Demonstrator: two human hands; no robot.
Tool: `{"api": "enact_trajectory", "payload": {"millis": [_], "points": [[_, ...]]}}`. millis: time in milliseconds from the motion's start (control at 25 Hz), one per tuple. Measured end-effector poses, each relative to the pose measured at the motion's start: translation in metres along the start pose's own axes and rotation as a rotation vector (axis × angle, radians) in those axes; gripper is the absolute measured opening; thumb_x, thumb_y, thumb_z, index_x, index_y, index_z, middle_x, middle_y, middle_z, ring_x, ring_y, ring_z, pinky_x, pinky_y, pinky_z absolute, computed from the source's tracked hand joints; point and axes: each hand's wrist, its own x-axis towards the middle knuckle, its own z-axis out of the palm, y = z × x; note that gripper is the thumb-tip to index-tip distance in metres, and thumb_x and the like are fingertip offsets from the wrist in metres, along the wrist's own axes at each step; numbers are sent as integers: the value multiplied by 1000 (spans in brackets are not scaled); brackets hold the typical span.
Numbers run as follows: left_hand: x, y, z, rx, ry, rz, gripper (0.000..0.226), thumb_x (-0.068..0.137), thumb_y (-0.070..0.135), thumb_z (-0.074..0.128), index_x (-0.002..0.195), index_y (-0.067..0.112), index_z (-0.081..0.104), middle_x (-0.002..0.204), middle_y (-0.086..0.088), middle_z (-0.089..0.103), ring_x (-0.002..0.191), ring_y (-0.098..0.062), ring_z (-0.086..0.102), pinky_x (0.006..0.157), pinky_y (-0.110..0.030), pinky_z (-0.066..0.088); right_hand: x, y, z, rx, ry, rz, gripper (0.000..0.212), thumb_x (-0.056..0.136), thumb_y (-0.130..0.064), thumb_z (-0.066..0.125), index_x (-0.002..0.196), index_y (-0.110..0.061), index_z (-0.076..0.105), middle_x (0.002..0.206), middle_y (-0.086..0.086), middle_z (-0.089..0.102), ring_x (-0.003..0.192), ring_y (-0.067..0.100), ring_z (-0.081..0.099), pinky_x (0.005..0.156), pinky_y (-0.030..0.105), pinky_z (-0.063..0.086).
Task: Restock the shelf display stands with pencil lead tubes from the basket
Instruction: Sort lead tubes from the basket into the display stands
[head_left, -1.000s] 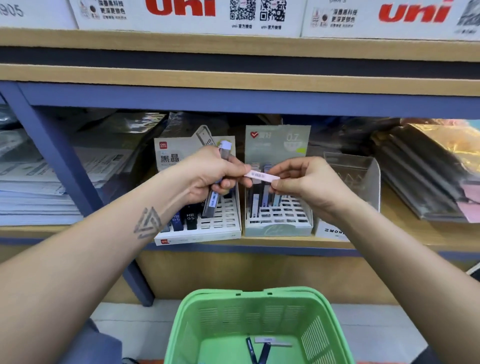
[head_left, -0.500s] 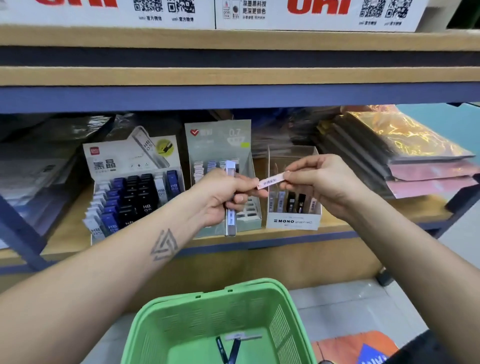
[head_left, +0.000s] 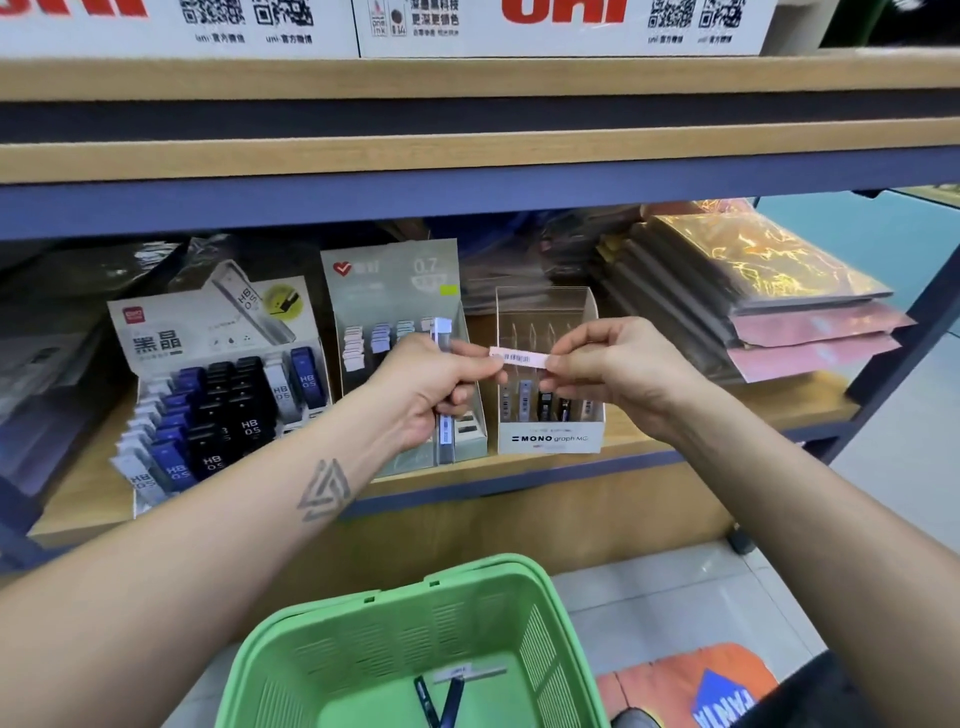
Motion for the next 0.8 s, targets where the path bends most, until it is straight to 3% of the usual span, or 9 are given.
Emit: {"api": "enact_trajectory", "payload": {"millis": [120, 240, 400, 520, 600, 800], "points": [[6, 7, 4, 198, 46, 82, 19, 84, 7, 80, 98, -3, 72, 64, -11, 62, 38, -8, 37, 37, -19, 27, -3, -4, 4, -502, -31, -138, 10, 80, -21, 83, 89, -19, 78, 81, -2, 76, 75, 8, 71, 67, 25, 57], [9, 11, 14, 434, 1, 130, 15, 80, 12, 85, 84, 2, 73, 53, -4, 53, 37, -9, 36, 38, -20, 28, 0, -12, 13, -627, -35, -331, 27, 83, -22, 82, 108, -23, 73, 88, -10, 73, 83, 2, 69, 74, 19, 56], [17, 14, 29, 368, -29, 91, 13, 81, 3, 80, 91, 1, 71, 46, 0, 53, 35, -7, 38, 37, -18, 28, 1, -13, 0, -762, 6, -392, 20, 84, -13, 80, 92, -30, 73, 81, -12, 71, 78, -2, 67, 71, 20, 58], [25, 8, 37, 353, -2, 65, 15, 82, -3, 76, 96, 0, 72, 59, -10, 61, 35, -8, 41, 38, -19, 30, 1, -7, -20, -850, 144, -336, 19, 83, -12, 80, 88, -29, 73, 77, -15, 68, 73, -3, 65, 66, 16, 55], [27, 2, 43, 400, 2, 54, 14, 82, -1, 76, 96, 1, 72, 71, -15, 64, 37, -9, 42, 37, -20, 32, 1, -1, -29, -899, 210, -323, 16, 83, -10, 79, 91, -24, 74, 79, -12, 68, 76, 0, 65, 71, 21, 56], [28, -8, 53, 428, -8, 31, 12, 82, 2, 77, 93, 4, 74, 74, -15, 64, 35, -8, 43, 38, -20, 34, 1, 15, -32, -1000, 187, -287, 12, 85, -9, 77, 92, -18, 75, 80, -4, 68, 82, 16, 67, 77, 34, 57]]}}
